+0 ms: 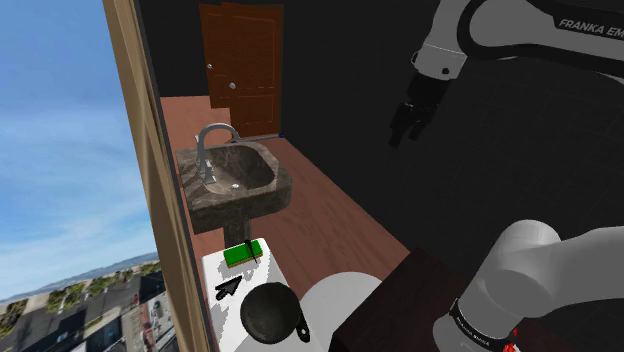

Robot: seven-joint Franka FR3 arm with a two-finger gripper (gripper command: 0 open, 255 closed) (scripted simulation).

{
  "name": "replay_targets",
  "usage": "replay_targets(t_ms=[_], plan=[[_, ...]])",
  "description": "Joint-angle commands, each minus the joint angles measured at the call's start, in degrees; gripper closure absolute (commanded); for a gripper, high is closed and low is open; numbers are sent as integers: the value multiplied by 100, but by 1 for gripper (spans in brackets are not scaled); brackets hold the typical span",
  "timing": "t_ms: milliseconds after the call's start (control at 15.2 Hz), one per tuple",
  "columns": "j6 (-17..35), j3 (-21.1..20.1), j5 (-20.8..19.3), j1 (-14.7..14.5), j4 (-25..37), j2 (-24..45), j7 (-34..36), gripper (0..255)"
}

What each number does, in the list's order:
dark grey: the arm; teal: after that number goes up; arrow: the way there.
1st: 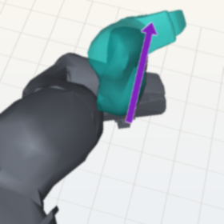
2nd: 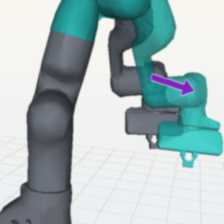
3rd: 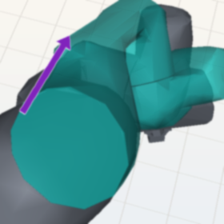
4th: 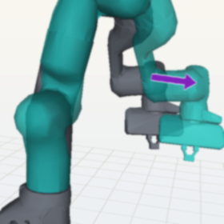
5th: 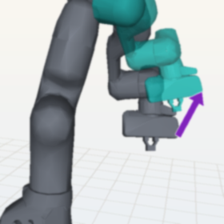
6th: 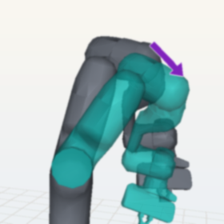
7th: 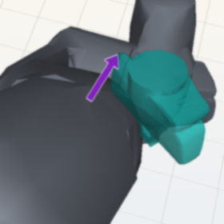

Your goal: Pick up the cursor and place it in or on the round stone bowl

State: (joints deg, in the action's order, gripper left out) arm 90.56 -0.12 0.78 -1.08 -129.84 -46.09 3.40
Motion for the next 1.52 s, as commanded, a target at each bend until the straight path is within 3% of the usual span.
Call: replay_targets(t_ms=[0,726,1452], plan=[[0,0,0,0,0,0,0,0],[1418,-266,18,-454,161,1956,-626,0],[2376,-638,-154,-813,981,4121,-1111,0]])
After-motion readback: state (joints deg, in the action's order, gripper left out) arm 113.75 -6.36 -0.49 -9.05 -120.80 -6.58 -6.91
